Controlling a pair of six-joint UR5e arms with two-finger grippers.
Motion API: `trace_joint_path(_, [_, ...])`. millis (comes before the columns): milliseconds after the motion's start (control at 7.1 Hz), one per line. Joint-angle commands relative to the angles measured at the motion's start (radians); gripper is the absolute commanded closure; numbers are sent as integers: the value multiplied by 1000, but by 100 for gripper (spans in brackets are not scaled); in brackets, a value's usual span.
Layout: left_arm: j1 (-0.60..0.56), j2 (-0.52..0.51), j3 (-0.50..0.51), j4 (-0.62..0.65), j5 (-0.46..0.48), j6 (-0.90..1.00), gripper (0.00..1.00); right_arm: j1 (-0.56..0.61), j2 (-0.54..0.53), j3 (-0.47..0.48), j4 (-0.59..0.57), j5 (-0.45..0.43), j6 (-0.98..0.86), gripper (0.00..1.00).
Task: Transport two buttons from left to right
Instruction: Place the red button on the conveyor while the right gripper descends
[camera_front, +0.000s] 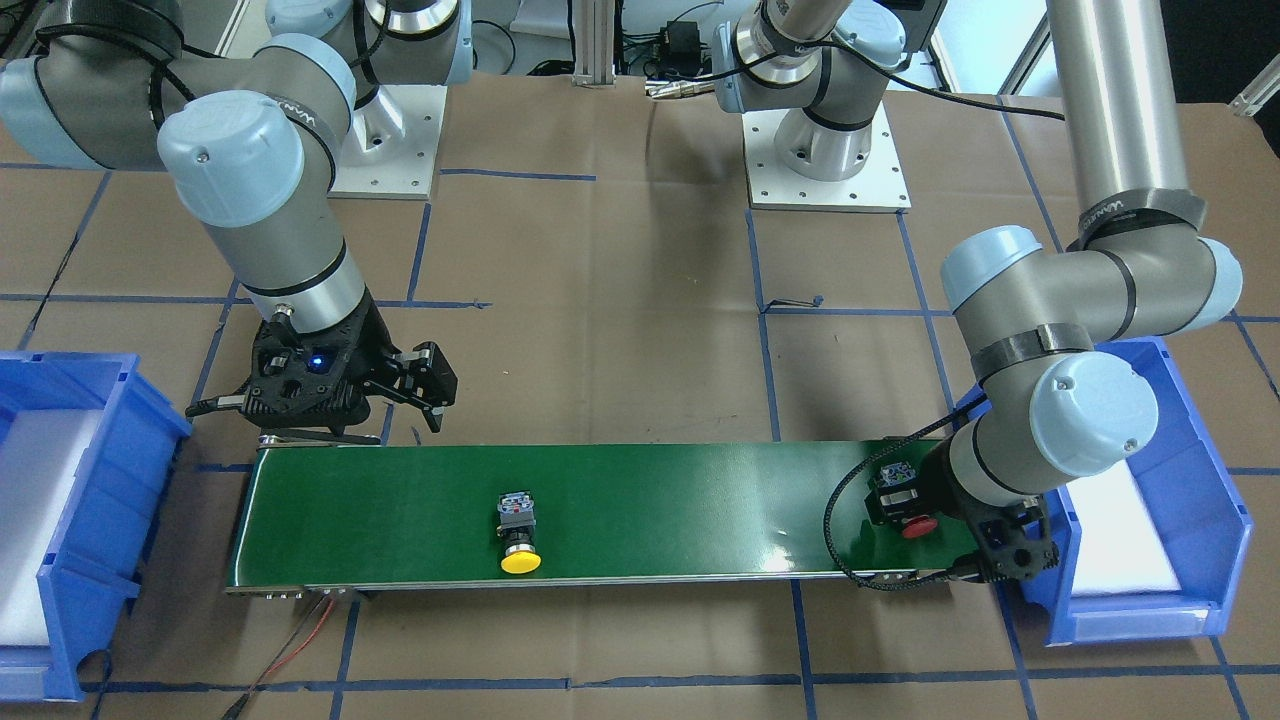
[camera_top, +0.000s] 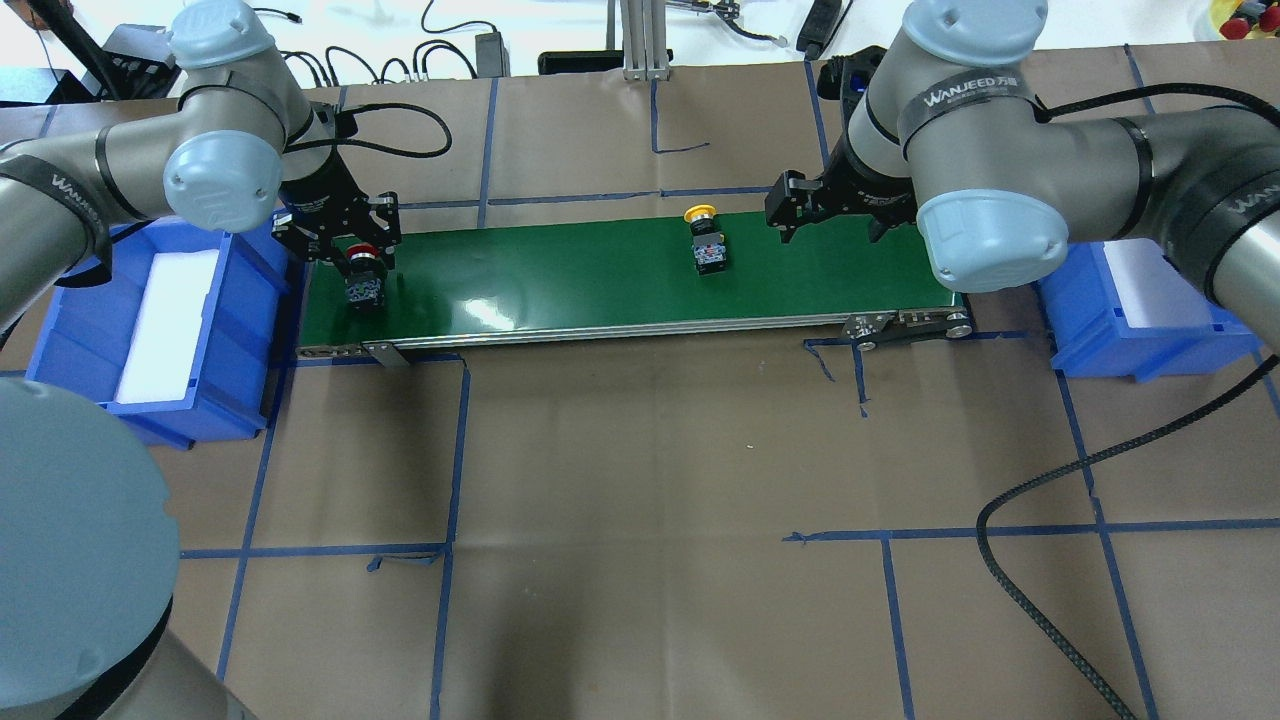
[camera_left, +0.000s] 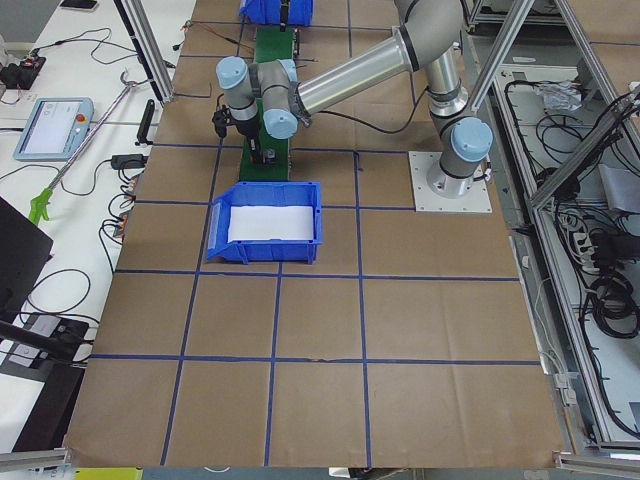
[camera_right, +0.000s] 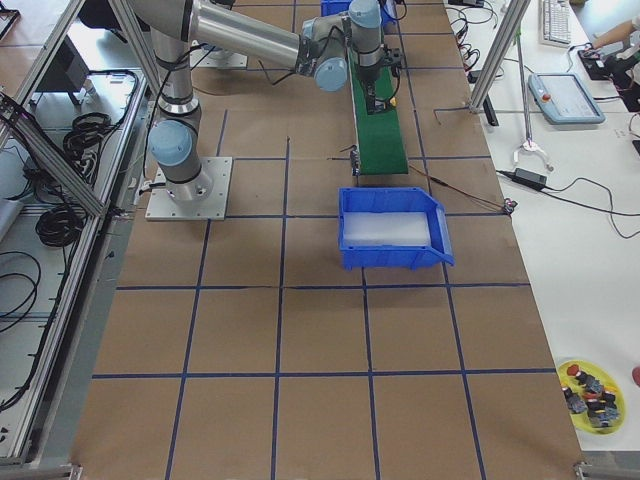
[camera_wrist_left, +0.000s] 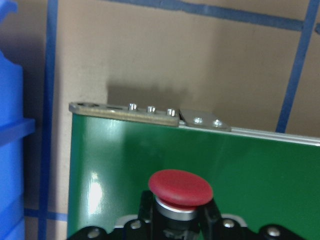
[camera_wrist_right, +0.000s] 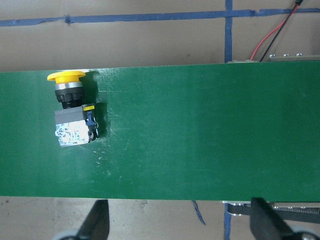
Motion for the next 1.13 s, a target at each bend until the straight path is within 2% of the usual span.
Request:
trace_joint_path(0, [1,30,19,7,-6,-13,0,0,0,1,0,-1,1,0])
trace_joint_path(423, [-3,95,125,-91,0,-5,0,0,16,0,-3,5,2,0])
trace_joint_path(845, [-40,198,129,-206,0,57,0,0,57,-23,-11,11,2,0])
trace_joint_path(986, [-63,222,131,-228,0,96,0,0,83,-40,-11,38,2,0])
